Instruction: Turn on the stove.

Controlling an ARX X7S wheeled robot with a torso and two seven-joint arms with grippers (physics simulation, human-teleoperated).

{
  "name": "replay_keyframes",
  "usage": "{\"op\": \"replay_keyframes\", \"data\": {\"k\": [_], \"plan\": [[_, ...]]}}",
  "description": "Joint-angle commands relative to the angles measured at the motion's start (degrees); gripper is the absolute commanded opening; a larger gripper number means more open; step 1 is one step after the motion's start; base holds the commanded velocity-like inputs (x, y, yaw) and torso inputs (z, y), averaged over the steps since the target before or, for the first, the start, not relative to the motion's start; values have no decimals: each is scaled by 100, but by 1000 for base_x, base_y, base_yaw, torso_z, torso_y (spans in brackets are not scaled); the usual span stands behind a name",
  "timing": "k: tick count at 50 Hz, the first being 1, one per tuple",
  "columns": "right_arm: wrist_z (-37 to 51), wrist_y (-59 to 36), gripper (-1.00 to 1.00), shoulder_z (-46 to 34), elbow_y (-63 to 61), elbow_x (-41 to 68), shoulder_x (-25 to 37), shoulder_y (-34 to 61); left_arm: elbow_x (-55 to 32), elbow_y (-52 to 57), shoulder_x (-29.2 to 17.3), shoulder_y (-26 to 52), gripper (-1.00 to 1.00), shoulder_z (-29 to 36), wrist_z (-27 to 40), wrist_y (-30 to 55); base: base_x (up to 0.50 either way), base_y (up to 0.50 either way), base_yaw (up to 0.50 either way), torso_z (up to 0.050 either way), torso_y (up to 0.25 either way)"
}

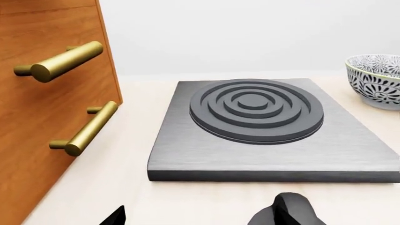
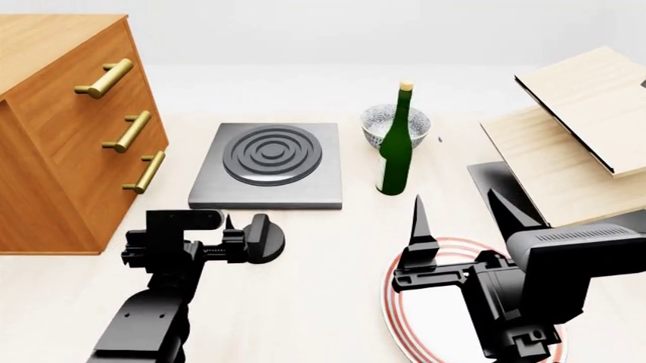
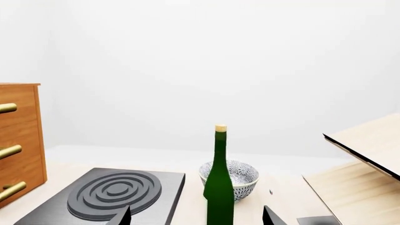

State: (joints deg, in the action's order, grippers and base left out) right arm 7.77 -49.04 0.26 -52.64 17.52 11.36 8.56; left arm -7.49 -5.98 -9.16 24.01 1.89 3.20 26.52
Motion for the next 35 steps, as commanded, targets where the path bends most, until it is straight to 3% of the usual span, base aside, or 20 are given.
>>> {"op": "replay_keyframes", "data": {"k": [1,6,18,21,28,35], "plan": [[40,28,100,6,-3,49,50,-20,137,-1699,105,474,100,104,15,-1035,0,0,0,0,0],[58,63,100,-19,10,56,63,-36,209,-2810,140,795,100,135,16,-1684,0,0,0,0,0],[97,127,100,-55,42,96,82,-72,233,-4126,262,1200,100,164,86,-2405,0,0,0,0,0],[107,140,100,-51,46,109,90,-79,206,-4155,298,1183,100,168,94,-2375,0,0,0,0,0],[128,188,100,-62,71,146,83,-86,155,-2821,432,510,100,298,217,-1575,0,0,0,0,0],[143,243,100,-25,76,186,100,-125,154,-2335,569,232,100,516,280,-1321,0,0,0,0,0]]}}
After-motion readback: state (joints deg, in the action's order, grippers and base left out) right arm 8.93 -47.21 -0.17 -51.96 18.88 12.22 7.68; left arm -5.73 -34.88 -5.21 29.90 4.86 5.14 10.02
